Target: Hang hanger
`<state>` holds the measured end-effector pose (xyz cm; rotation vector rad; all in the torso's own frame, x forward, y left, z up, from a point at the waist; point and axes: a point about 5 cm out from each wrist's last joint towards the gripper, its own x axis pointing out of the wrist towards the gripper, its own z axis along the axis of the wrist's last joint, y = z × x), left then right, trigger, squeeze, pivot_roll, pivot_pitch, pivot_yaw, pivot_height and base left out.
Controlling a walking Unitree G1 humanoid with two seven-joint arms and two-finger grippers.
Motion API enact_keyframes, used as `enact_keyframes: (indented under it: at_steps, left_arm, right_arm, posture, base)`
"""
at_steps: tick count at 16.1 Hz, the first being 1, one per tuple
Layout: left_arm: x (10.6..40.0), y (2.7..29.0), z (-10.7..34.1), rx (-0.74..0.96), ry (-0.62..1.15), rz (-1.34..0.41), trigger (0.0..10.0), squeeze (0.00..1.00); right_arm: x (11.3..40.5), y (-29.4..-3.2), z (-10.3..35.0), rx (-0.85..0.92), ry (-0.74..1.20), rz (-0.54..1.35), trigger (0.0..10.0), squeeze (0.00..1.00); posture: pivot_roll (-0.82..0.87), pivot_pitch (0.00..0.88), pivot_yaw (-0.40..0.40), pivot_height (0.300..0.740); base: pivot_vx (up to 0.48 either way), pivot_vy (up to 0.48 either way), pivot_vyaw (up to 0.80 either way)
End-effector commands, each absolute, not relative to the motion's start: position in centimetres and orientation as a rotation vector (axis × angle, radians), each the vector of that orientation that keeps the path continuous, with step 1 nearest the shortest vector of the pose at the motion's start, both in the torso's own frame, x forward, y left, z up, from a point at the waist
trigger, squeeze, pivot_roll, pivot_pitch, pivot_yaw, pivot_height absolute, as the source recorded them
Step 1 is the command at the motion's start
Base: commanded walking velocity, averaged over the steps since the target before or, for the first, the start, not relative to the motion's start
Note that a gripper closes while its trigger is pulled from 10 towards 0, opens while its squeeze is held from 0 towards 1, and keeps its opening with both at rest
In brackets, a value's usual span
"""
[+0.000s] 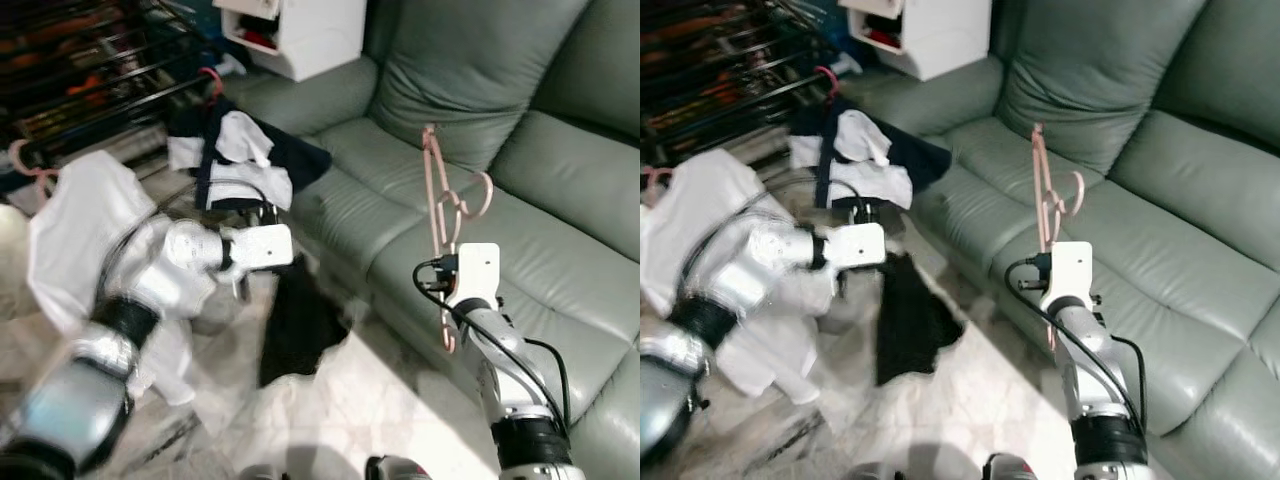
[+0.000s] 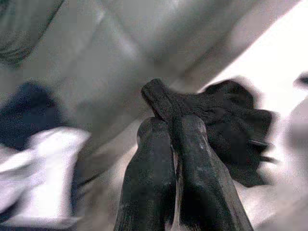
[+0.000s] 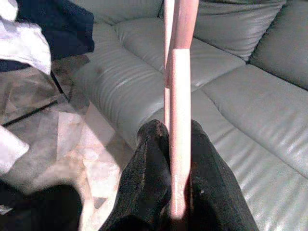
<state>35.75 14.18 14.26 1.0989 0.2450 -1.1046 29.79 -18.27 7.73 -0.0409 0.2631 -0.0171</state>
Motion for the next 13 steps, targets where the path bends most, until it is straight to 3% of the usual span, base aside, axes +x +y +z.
enact_keyframes:
  at_steps: [1,3,5,8,13]
  left_arm:
    - [36.4,14.1,15.1,1.197,0.196,-1.072,10.0,0.00]
    - [38.9,13.0,18.5,1.306,-0.029,-0.806,10.0,0.00]
    - [39.0,12.3,19.2,1.296,-0.134,-0.784,10.0,0.00]
    - [39.3,12.7,18.5,1.291,-0.110,-0.731,10.0,0.00]
    - [40.2,14.0,19.0,1.300,-0.121,-0.543,10.0,0.00]
  right_arm:
    - [30.2,-17.9,8.2,-0.032,0.237,-0.006,10.0,0.00]
    - [30.0,-17.5,7.9,-0.033,0.258,0.037,10.0,0.00]
    - [29.9,-17.1,7.9,-0.027,0.262,0.102,10.0,0.00]
    - [29.2,-16.4,9.1,-0.035,0.249,0.352,10.0,0.00]
    - [28.2,-17.8,10.9,-0.159,0.249,0.573,10.0,0.00]
  posture:
    - [-0.06,0.000,0.111,0.740]
    - [-0.07,0.000,0.106,0.740]
    - [-0.08,0.000,0.097,0.740]
    - [-0.09,0.000,0.093,0.740]
    - [-0.11,0.000,0.087,0.740]
  base:
    - [0.000,0.000,0.00]
    - [0.000,0.000,0.00]
    - [0.000,0.000,0.00]
    - [0.000,0.000,0.00]
    - [0.000,0.000,0.00]
